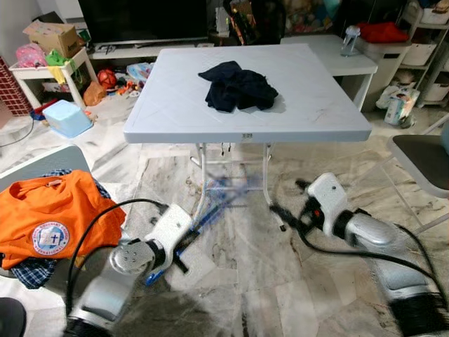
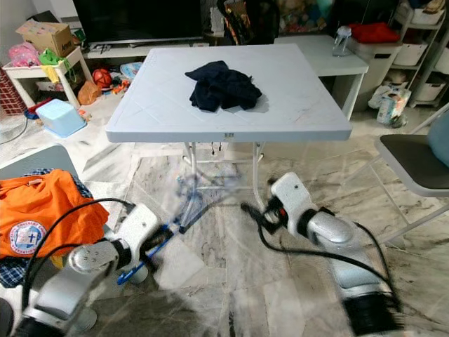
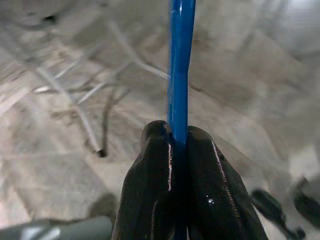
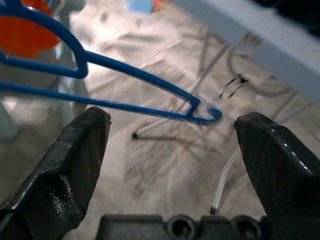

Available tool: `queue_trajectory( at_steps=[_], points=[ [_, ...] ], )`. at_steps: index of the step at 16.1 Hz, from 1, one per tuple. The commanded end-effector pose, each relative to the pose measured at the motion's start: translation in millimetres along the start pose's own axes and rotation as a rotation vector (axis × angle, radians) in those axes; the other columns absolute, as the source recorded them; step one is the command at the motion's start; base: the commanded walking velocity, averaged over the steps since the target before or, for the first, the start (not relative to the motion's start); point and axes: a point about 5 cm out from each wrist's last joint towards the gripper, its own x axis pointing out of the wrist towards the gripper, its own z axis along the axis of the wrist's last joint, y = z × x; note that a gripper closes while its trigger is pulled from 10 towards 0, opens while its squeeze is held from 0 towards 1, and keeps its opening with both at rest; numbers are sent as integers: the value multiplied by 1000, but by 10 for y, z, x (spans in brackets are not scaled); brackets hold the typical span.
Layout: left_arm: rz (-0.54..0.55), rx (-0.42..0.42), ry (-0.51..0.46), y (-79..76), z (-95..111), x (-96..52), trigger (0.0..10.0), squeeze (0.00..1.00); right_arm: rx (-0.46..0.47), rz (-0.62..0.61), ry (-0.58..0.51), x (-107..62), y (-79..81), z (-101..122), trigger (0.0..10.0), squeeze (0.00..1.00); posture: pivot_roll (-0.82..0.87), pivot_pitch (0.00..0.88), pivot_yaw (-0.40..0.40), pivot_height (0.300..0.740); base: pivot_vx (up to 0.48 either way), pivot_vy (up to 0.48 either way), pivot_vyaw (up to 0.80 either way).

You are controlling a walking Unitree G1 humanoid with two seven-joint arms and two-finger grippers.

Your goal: Hang hanger

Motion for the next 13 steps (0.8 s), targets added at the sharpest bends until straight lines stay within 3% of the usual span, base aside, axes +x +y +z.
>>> queue_trajectory(
  at_steps=[1, 5, 6, 9, 10, 11, 13],
  points=[
    [-142, 88, -28, -117, 58, -24, 10000, 0, -73, 92, 11, -36, 34, 7, 10000, 0, -131, 0, 29, 740, 0, 0, 0],
    [-341, 153, -56, -263, 67, -56, 10000, 0, -207, 300, 117, -129, 75, -51, 10000, 0, -140, 0, 34, 740, 0, 0, 0],
    [-364, 167, -78, -276, 94, -50, 10000, 0, -243, 381, 147, -147, 122, -64, 10000, 0, -140, 0, 35, 740, 0, 0, 0],
    [-364, 185, -99, -266, 128, -34, 10000, 0, -304, 468, 214, -179, 163, -126, 10000, 0, -140, 0, 37, 740, 0, 0, 0],
    [-365, 182, -103, -264, 132, -30, 10000, 0, -327, 475, 242, -180, 146, -156, 5725, 0, -140, 0, 37, 740, 0, 0, 0],
    [-373, 190, -100, -265, 126, -30, 10000, 0, -344, 465, 251, -161, 119, -162, 0, 0, -140, 0, 38, 740, 0, 0, 0],
    [-385, 205, -96, -273, 112, -24, 10000, 0, -371, 480, 255, -134, 115, -147, 0, 0, -140, 0, 38, 740, 0, 0, 0]
  ],
)
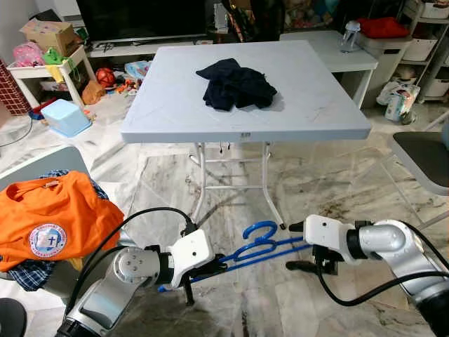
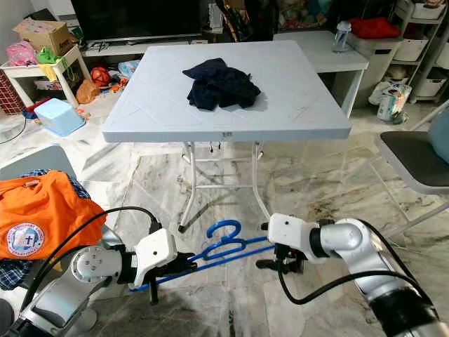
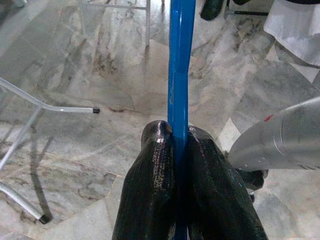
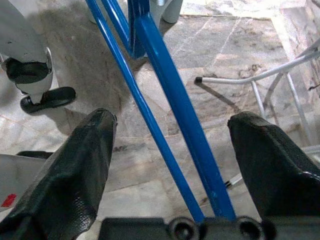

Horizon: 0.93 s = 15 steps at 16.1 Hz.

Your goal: Hang hanger

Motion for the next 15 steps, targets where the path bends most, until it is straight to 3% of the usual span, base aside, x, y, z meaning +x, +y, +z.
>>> queue_trajectory(
  at_steps=[1, 5, 15],
  points=[
    [-7, 28, 6, 19, 17, -6, 10000, 0, -37, 18, 10, 5, -29, 34, 0, 0, -140, 0, 38, 740, 0, 0, 0],
    [-21, 39, 2, 1, 20, 50, 10000, 0, -105, 62, 38, 39, -67, 58, 0, 0, -143, 0, 38, 740, 0, 0, 0],
    [-31, 40, 13, -20, -34, 50, 10000, 0, -194, 184, 140, -105, -187, -1, 0, 0, -146, 0, 36, 740, 0, 0, 0]
  ],
)
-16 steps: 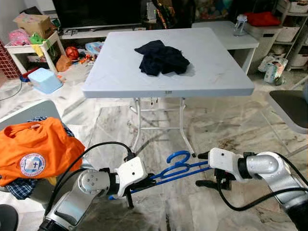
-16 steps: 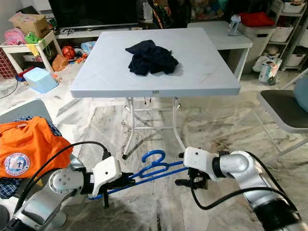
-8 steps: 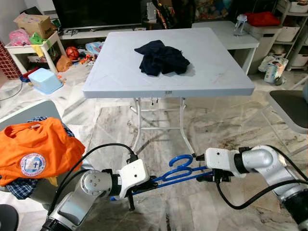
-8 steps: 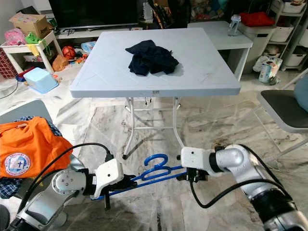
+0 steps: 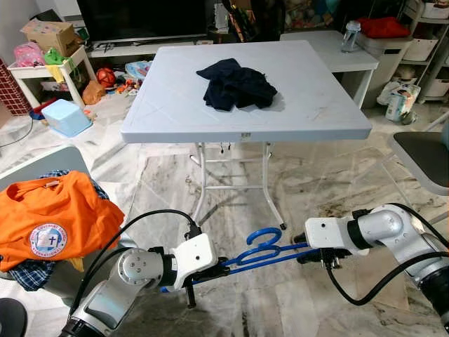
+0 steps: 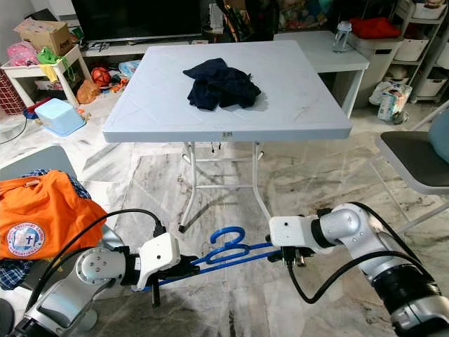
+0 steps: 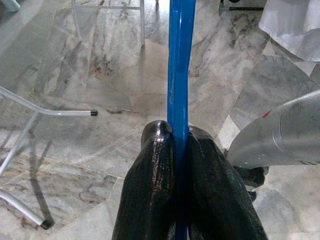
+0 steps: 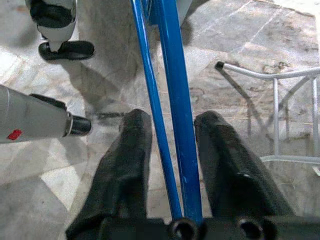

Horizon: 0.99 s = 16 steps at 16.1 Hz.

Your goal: Hang hanger

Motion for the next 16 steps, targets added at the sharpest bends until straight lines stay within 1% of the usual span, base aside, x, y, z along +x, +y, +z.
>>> queue_trajectory(
  at_steps=[1, 4, 9, 12, 13, 14, 15, 16],
  points=[
    [-13, 9, 9, -3, -15, -5, 10000, 0, -24, 25, 23, -46, -25, 1, 0, 0, -146, 0, 36, 740, 0, 0, 0],
    [-17, 11, 9, -12, -12, 5, 10000, 0, -25, 34, 27, -23, -2, -12, 0, 0, -145, 0, 36, 740, 0, 0, 0],
    [-15, 17, 12, -3, -11, 8, 10000, 0, -55, 24, 58, -11, -29, -40, 0, 0, -146, 0, 35, 740, 0, 0, 0],
    [-17, 19, 17, -11, -23, 11, 10000, 0, -61, 10, 53, -7, -47, -37, 0, 0, -144, 0, 33, 740, 0, 0, 0],
    [2, 26, 15, 9, -24, 8, 10000, 839, -61, 4, 51, -7, -53, -35, 0, 0, -144, 0, 32, 740, 0, 0, 0],
    [32, 20, -1, 45, -17, 6, 10000, 1000, -65, -11, 51, -6, -65, -37, 0, 0, -144, 0, 31, 740, 0, 0, 0],
    [82, 12, -34, 99, 23, -4, 10000, 1000, -74, -59, 66, -4, -105, -53, 0, 0, -141, 0, 29, 740, 0, 0, 0],
    [119, 21, -40, 130, 32, -11, 10000, 1000, -77, -93, 78, 1, -133, -64, 0, 0, -141, 0, 29, 740, 0, 0, 0]
  ],
)
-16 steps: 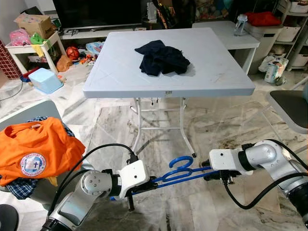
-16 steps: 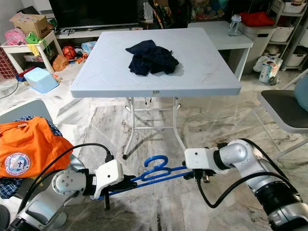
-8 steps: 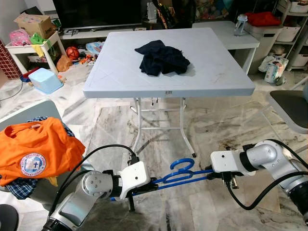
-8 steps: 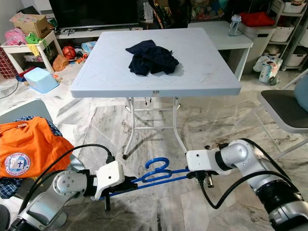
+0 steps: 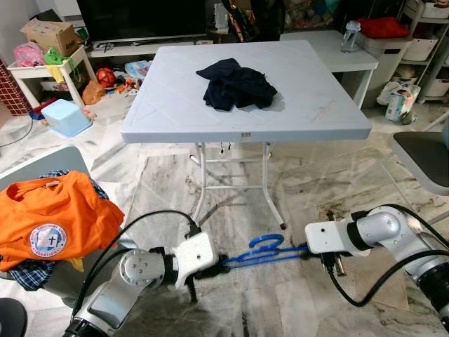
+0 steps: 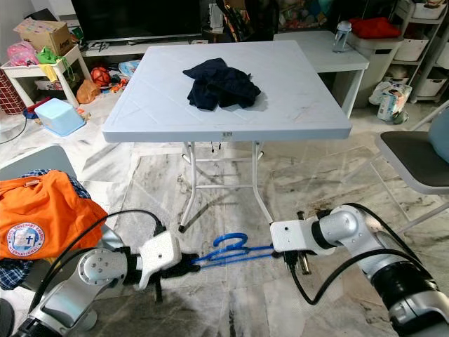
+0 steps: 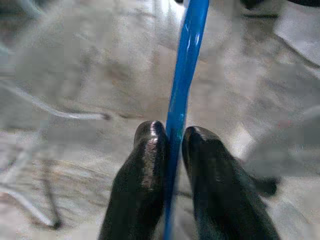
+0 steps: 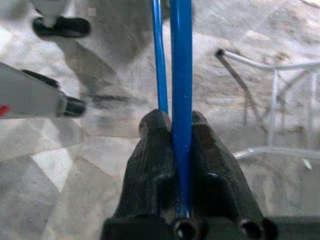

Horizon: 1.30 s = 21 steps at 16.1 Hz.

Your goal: Hang hanger

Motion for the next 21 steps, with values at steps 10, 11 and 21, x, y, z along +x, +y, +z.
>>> queue_trajectory(
  at_steps=[10, 11, 21],
  points=[
    [1013, -367, -179, 281, -3, -272, 10000, 1000, 562, -573, 5, 95, -93, -311, 0, 0, -129, 0, 12, 740, 0, 0, 0],
    [1023, -359, -190, 307, 15, -276, 10000, 1000, 661, -632, -27, 107, -67, -317, 0, 0, -132, 0, 9, 740, 0, 0, 0],
    [1128, -423, -222, 489, 42, -344, 10000, 1000, 1198, -943, -54, 113, 217, -386, 0, 0, -149, 0, 20, 740, 0, 0, 0]
  ],
)
